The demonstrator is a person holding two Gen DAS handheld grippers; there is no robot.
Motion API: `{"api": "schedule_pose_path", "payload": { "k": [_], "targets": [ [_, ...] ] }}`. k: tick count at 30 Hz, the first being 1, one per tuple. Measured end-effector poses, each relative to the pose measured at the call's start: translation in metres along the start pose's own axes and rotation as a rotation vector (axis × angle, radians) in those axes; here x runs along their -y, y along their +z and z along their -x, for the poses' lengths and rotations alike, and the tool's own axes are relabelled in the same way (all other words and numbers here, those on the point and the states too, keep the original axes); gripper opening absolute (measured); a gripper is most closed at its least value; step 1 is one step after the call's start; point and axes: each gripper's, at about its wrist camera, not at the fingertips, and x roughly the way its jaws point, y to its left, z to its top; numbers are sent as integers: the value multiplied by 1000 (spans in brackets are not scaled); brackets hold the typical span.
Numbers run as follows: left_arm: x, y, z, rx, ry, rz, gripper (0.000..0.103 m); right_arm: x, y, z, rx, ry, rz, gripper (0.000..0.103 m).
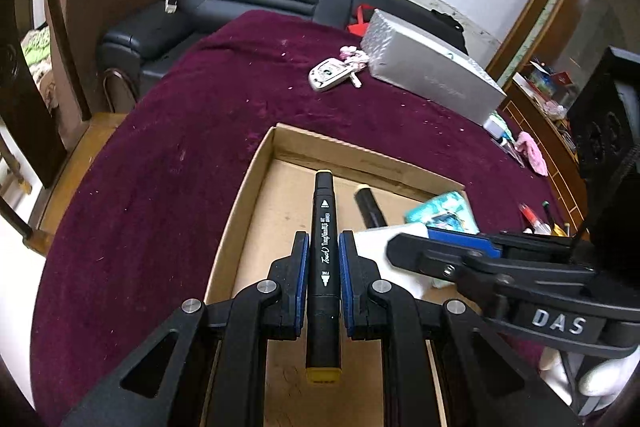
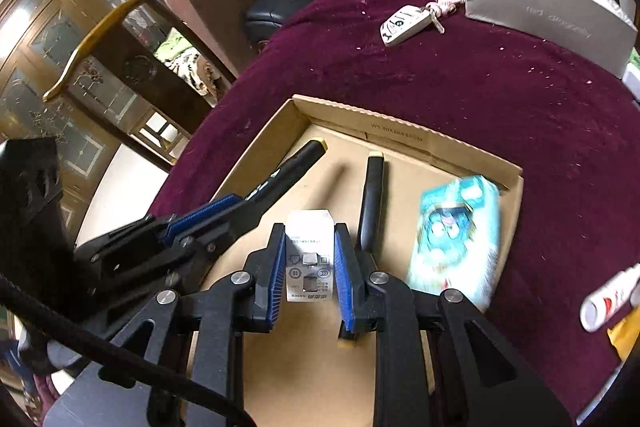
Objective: Organize objects
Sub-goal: 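Lower the marker into the box and open while the right gripper releases the charger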
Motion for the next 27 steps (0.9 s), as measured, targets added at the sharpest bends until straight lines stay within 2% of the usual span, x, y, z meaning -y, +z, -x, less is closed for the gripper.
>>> {"api": "schedule_pose_path", "payload": {
  "k": [4, 8, 10, 12, 14, 17, 19, 21, 27],
  "targets": [
    [-13, 2, -12, -17, 5, 47, 11, 2, 11, -13, -1, 1, -19, 21],
    [-21, 1, -17, -31, -25, 90, 12, -3, 17, -21, 0, -27, 13, 21],
    [-24, 2, -16, -19, -16, 103, 12, -7, 19, -23, 9, -47, 36, 21],
    [-30, 2, -15, -17, -20, 127, 14, -11, 21, -27, 11, -72, 64, 21],
    [-35, 0, -12, -13, -34, 156, 22, -14, 21, -28, 22, -119, 88, 22],
    [-38, -1, -3, 2, -57, 178, 29, -19, 21, -27, 51, -180, 128, 29],
    [-36, -2, 4, 20, -51, 177, 34, -23, 21, -23, 79, -228, 154, 41],
    [-35, -3, 15, 38, -67, 183, 35, -23, 21, -14, 115, -257, 164, 46],
    [-20, -11, 51, 94, -103, 190, 35, -25, 15, 25, 211, -316, 182, 47]
  ]
}}
